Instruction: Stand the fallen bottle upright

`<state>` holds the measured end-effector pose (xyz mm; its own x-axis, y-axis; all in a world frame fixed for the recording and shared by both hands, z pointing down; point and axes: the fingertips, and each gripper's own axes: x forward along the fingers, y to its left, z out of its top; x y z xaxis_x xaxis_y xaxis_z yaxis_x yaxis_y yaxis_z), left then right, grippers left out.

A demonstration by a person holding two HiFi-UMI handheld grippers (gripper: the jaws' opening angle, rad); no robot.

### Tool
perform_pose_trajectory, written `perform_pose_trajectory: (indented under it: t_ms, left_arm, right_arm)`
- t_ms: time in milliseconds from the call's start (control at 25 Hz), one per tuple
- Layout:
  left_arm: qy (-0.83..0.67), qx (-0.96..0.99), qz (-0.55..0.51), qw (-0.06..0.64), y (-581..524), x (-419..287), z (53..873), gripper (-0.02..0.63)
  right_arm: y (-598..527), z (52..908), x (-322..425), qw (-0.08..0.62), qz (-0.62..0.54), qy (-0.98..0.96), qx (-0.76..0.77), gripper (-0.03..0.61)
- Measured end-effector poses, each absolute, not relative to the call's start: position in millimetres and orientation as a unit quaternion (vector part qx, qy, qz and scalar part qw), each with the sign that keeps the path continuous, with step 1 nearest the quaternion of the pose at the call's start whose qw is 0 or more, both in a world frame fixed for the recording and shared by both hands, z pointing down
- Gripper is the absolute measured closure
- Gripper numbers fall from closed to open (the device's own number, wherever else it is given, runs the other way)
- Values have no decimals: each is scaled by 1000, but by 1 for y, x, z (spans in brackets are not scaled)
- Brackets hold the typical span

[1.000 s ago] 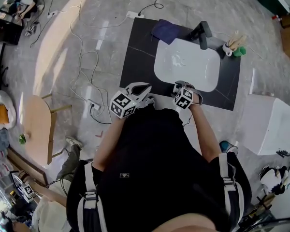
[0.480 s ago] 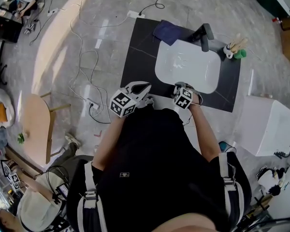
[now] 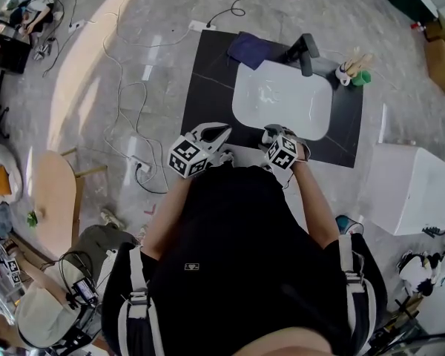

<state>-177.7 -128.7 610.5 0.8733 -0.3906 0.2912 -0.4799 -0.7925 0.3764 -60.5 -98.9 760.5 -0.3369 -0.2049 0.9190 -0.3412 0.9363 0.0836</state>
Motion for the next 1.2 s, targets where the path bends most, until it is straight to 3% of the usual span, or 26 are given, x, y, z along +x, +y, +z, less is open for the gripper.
perform_pose_trajectory:
  t_ms: [560,1200]
  left_arm:
    - [-240,939,95,225,-107,-133,590,598]
    - [-252,937,92,222,-82,-53,582,598]
  right_arm:
    - [-97,698,-29,449,59,-865,217,276]
    - [-74,653,33,390,57,-896,206,278]
